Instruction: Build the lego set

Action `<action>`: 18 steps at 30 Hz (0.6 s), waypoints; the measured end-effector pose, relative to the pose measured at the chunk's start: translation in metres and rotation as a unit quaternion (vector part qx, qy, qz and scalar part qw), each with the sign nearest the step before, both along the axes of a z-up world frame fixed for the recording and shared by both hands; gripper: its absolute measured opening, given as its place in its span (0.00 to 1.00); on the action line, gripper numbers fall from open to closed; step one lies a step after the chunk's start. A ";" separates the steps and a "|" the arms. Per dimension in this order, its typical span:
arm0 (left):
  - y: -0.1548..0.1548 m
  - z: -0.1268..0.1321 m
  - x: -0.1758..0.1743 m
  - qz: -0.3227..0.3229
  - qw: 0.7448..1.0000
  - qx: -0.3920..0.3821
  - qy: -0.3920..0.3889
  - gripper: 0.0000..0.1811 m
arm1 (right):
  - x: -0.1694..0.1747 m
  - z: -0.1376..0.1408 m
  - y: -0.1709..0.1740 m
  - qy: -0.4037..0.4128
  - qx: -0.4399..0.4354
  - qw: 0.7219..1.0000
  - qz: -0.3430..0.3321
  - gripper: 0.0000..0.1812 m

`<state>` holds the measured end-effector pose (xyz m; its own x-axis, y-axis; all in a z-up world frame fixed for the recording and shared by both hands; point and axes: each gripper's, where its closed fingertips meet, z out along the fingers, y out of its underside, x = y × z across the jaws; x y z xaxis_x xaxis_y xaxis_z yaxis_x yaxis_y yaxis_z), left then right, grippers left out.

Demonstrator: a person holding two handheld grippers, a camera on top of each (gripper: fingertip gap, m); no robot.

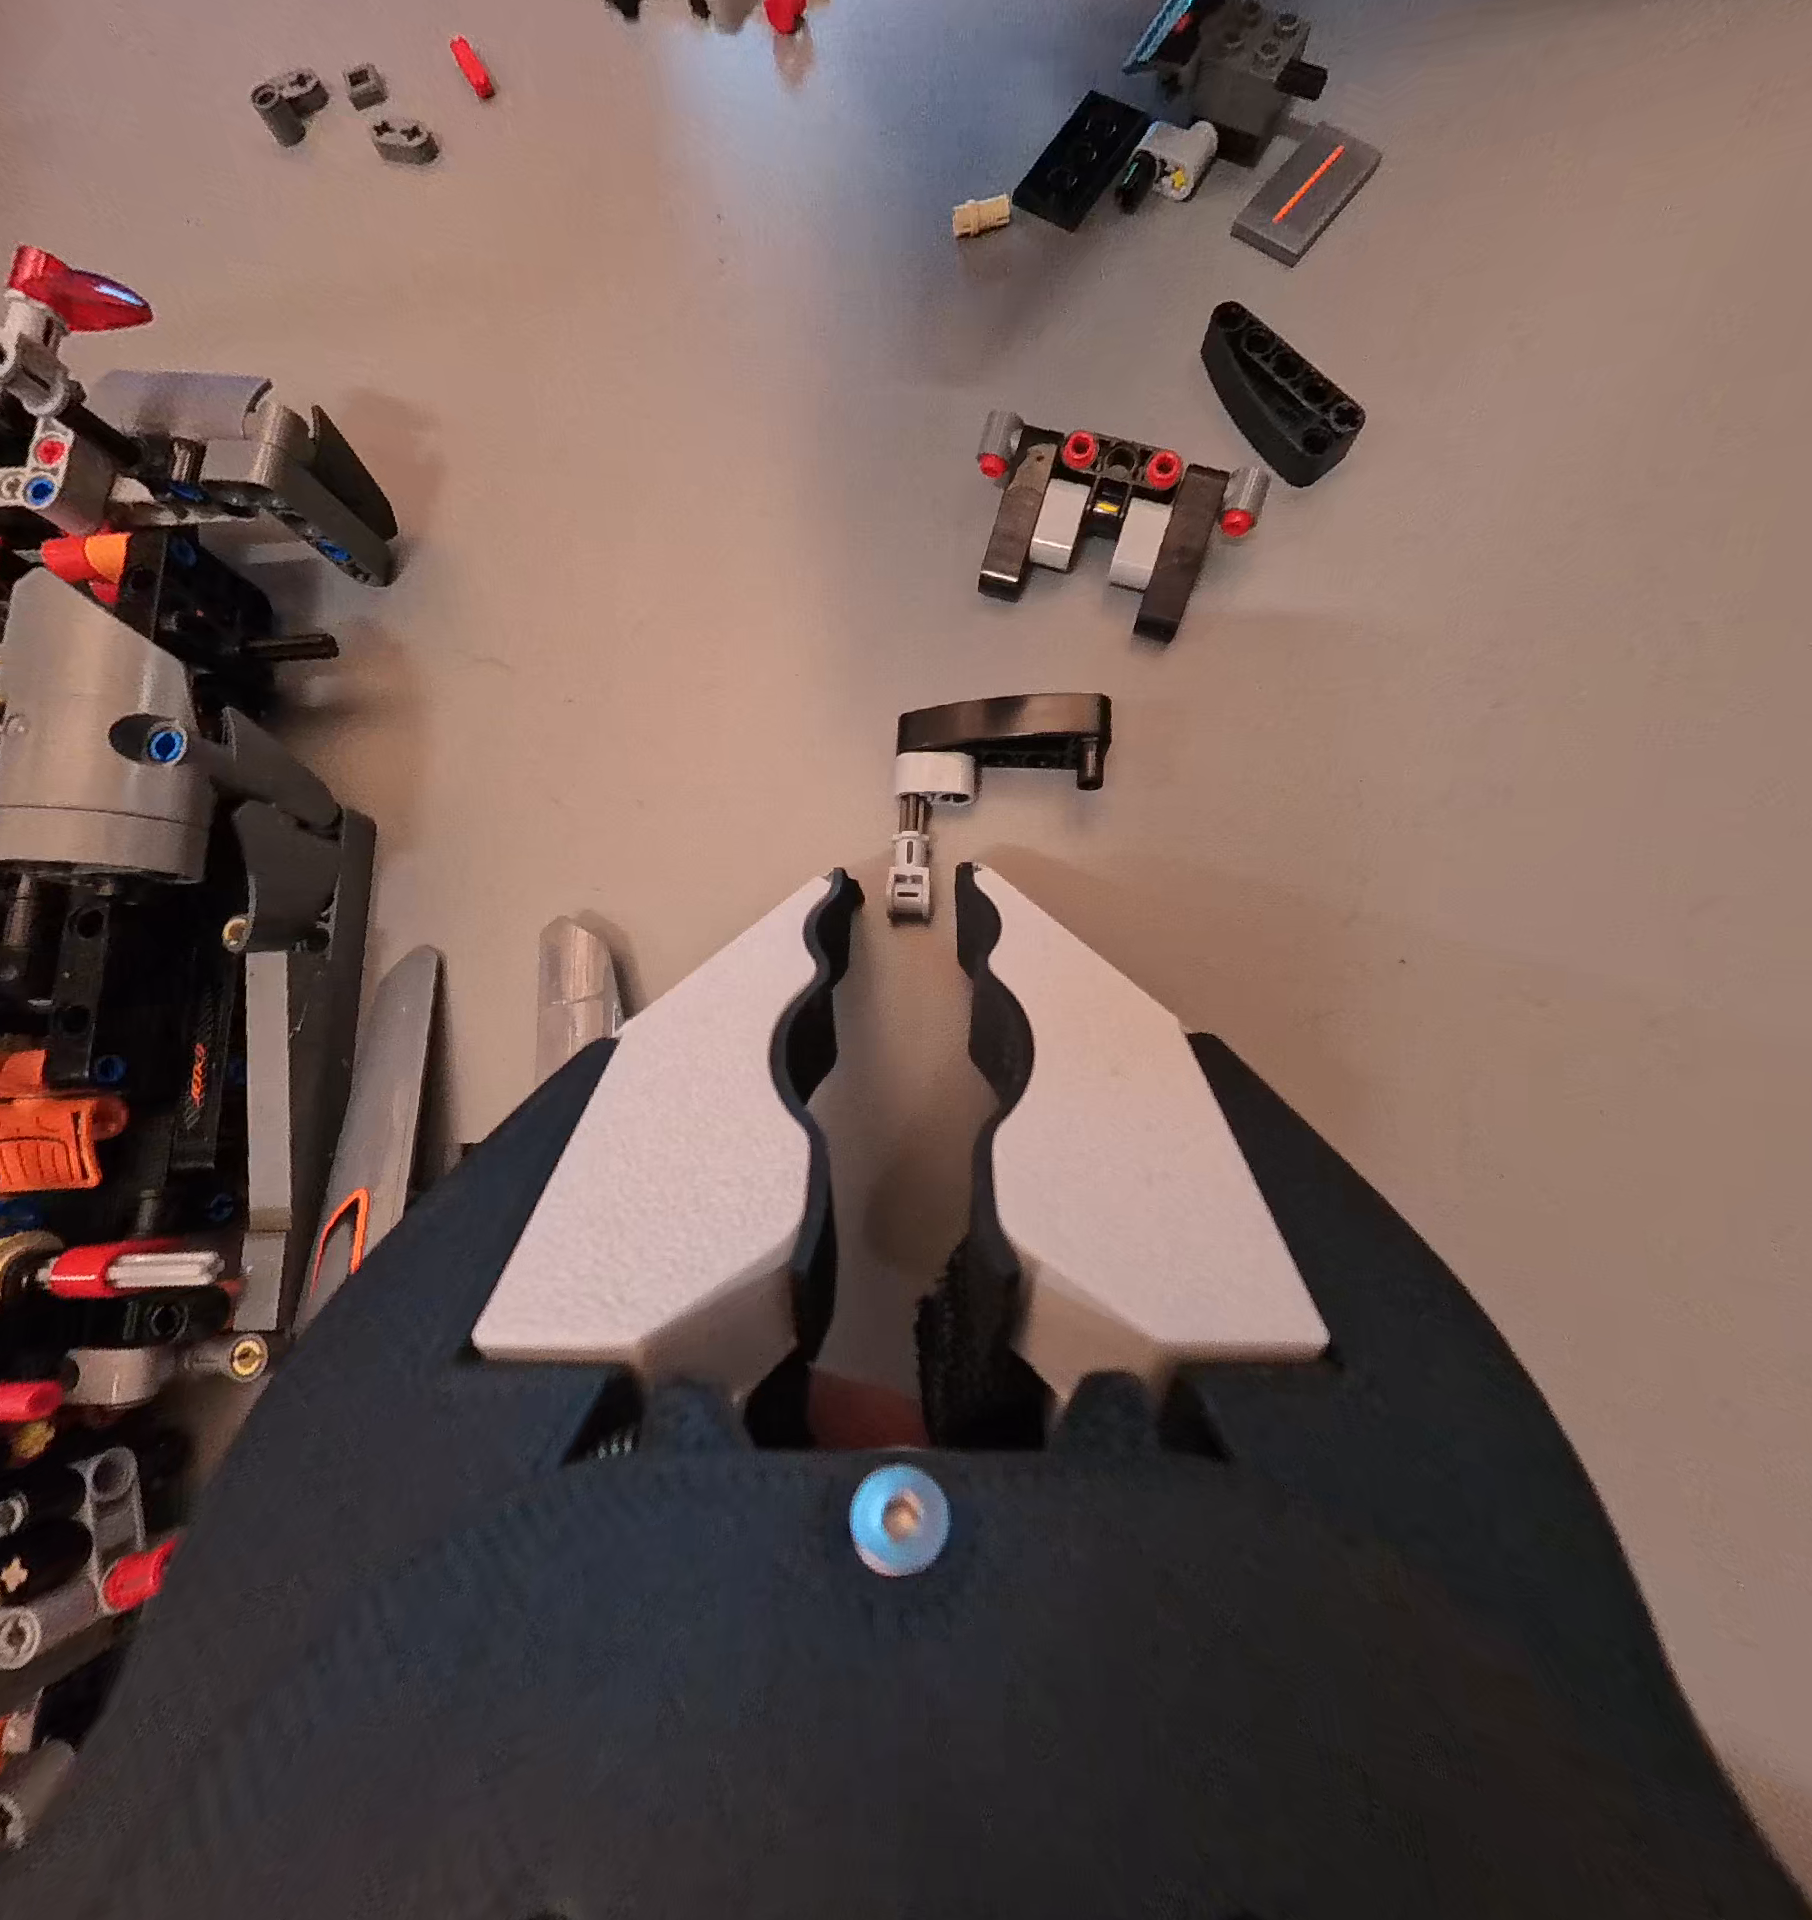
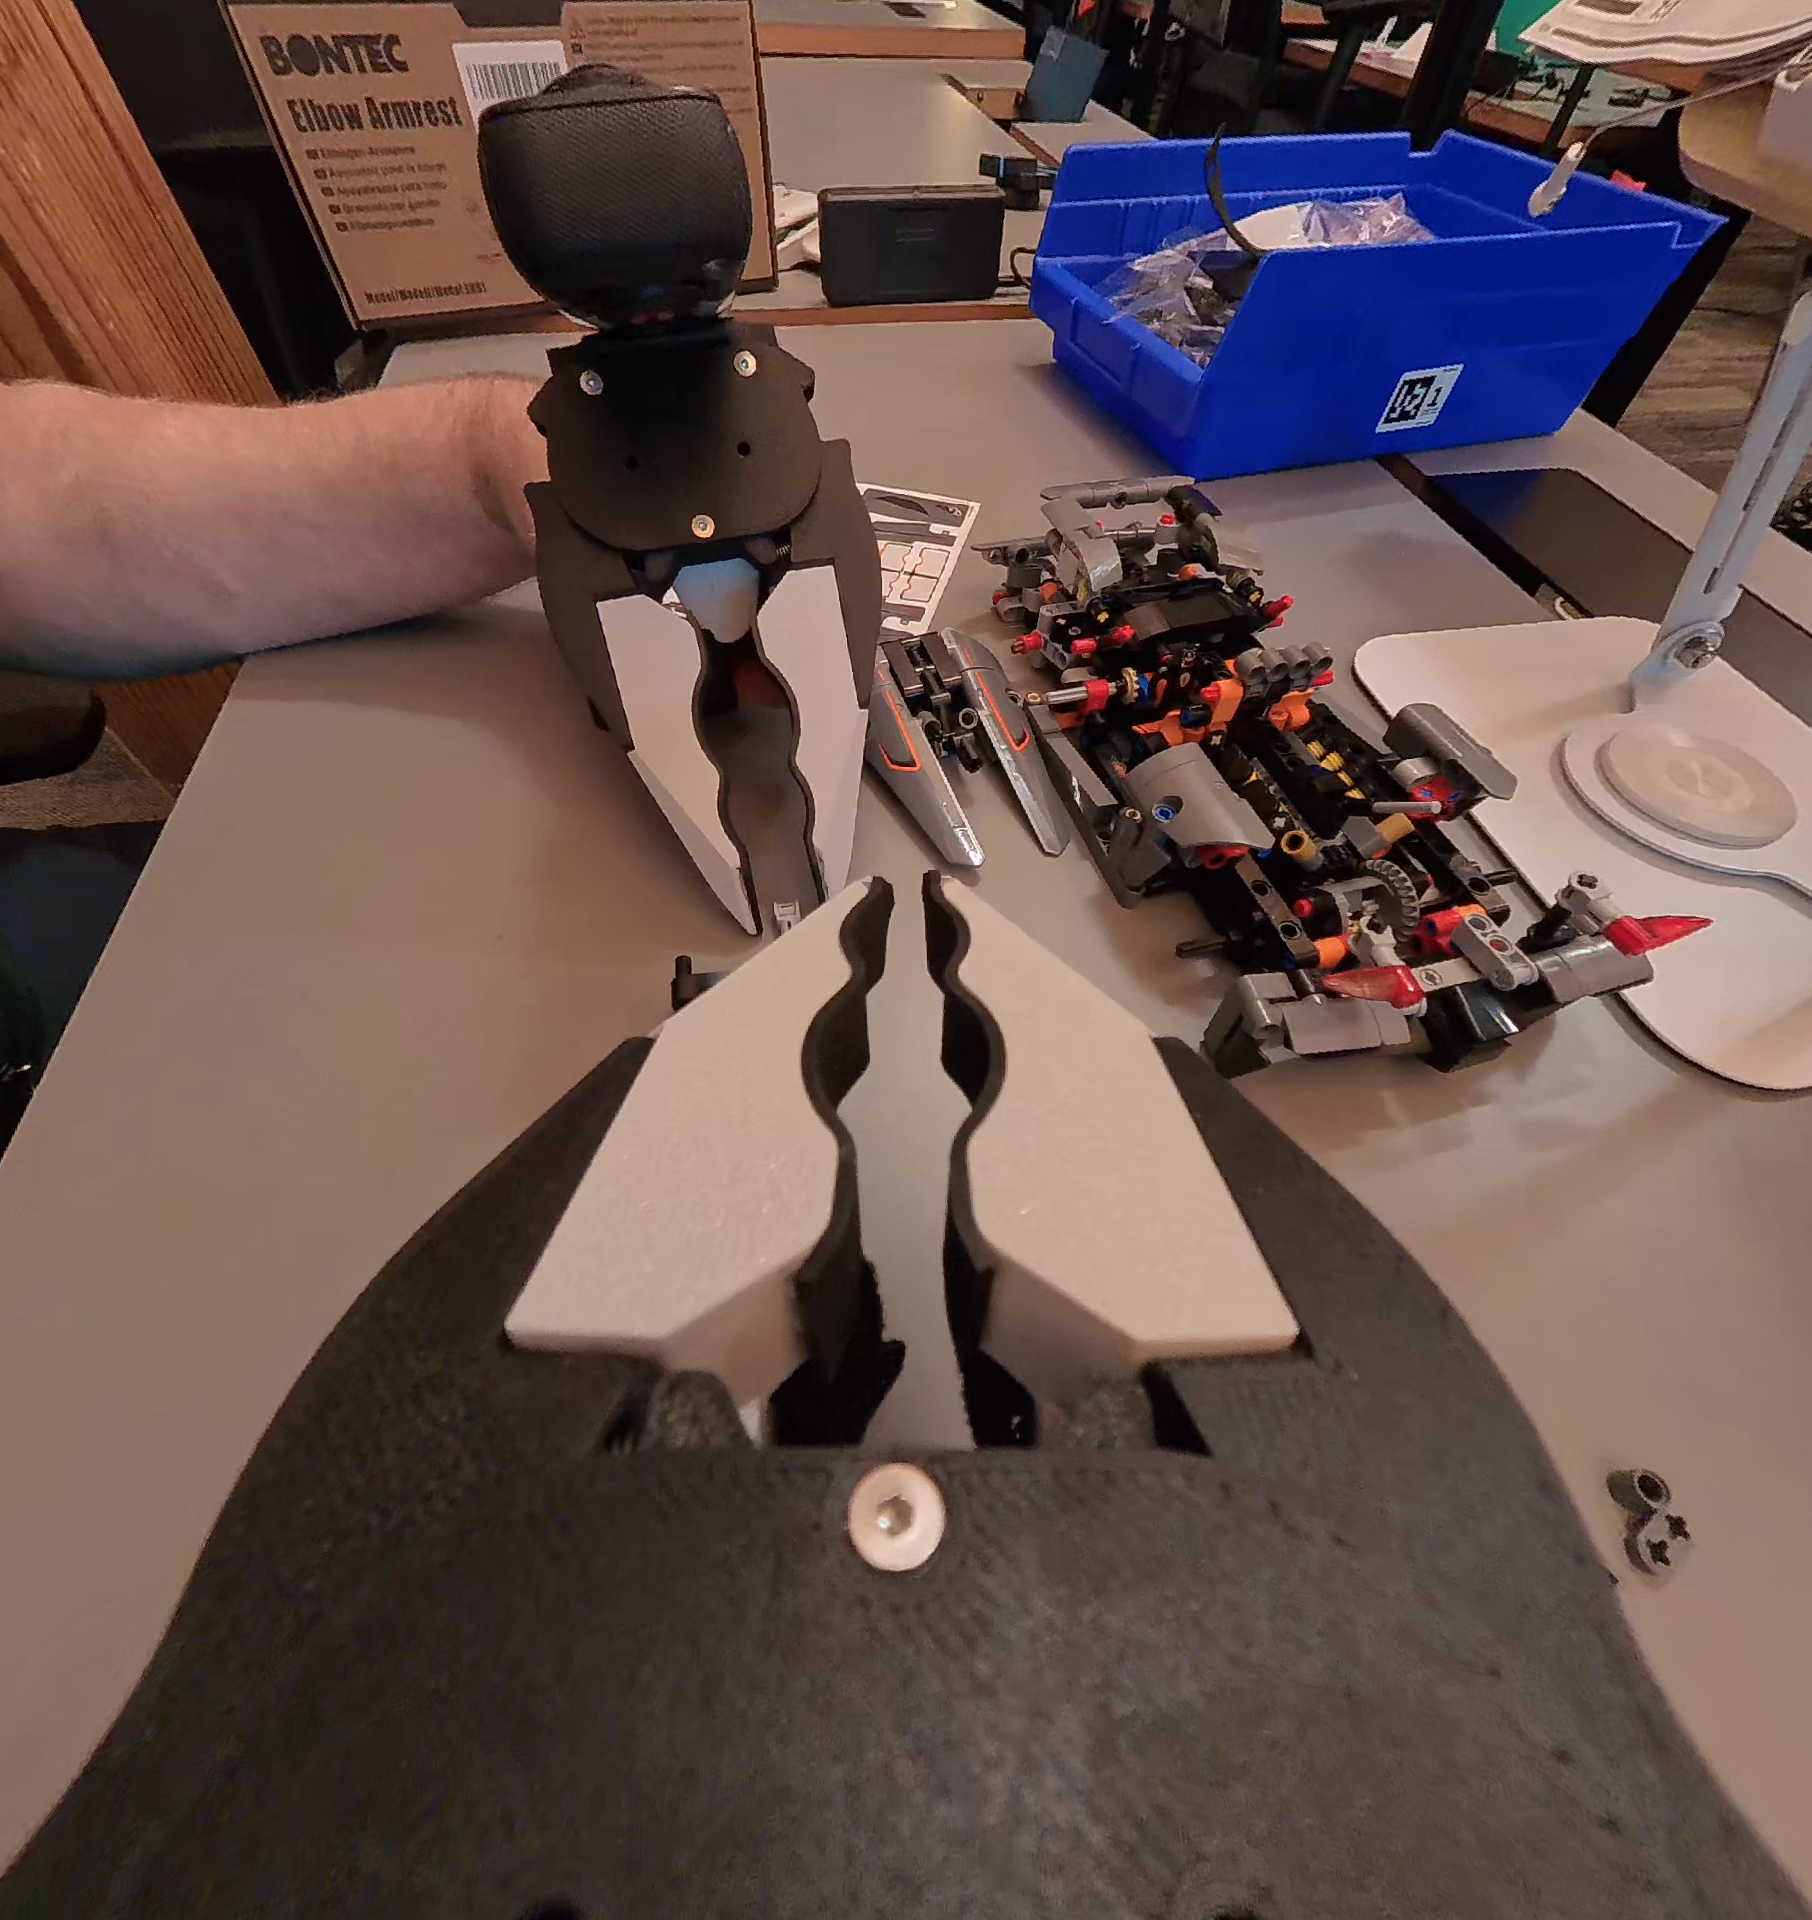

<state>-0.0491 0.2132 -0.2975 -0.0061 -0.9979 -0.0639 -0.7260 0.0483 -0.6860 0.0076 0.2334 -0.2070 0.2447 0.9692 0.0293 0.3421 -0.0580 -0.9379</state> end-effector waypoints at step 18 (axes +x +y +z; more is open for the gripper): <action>0.000 0.000 0.000 0.001 1.000 -0.004 -0.002 0.10 | -0.001 -0.003 0.000 -0.003 -0.005 1.000 0.001 0.03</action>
